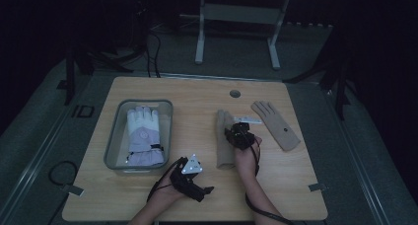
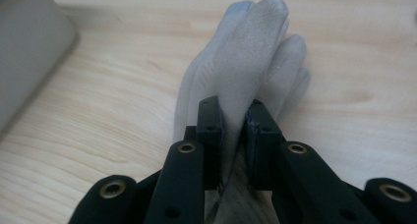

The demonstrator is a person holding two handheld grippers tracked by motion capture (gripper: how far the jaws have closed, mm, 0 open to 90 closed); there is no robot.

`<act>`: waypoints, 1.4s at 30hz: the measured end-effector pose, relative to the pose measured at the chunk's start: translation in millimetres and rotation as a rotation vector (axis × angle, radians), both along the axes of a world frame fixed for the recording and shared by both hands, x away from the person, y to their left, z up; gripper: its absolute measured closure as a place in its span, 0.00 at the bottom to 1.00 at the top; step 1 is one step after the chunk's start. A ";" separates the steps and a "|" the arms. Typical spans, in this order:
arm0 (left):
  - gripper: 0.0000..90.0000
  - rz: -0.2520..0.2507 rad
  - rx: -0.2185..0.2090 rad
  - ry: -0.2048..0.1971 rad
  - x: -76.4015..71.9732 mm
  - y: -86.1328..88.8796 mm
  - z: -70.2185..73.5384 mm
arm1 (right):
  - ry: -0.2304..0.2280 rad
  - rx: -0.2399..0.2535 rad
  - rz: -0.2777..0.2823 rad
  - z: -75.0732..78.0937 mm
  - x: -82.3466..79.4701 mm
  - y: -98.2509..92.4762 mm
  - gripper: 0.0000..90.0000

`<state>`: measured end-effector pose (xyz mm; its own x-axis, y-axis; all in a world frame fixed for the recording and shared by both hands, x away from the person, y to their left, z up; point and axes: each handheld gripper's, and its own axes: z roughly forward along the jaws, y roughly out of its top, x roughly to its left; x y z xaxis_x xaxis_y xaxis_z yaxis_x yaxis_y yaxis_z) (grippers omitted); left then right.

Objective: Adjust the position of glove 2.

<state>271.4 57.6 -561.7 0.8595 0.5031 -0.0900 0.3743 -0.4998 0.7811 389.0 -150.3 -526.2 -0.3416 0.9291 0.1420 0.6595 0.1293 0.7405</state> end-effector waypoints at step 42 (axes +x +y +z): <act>0.01 0.001 0.005 0.007 0.0 -1.3 -1.2 | -0.076 -0.182 0.180 24.3 23.9 -133.1 0.59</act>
<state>271.4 56.4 -562.9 0.8582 0.5047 -0.0938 0.3808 -0.5032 0.7757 413.0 -283.5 -501.9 -0.5066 0.8605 -0.0539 0.5574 0.3746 0.7409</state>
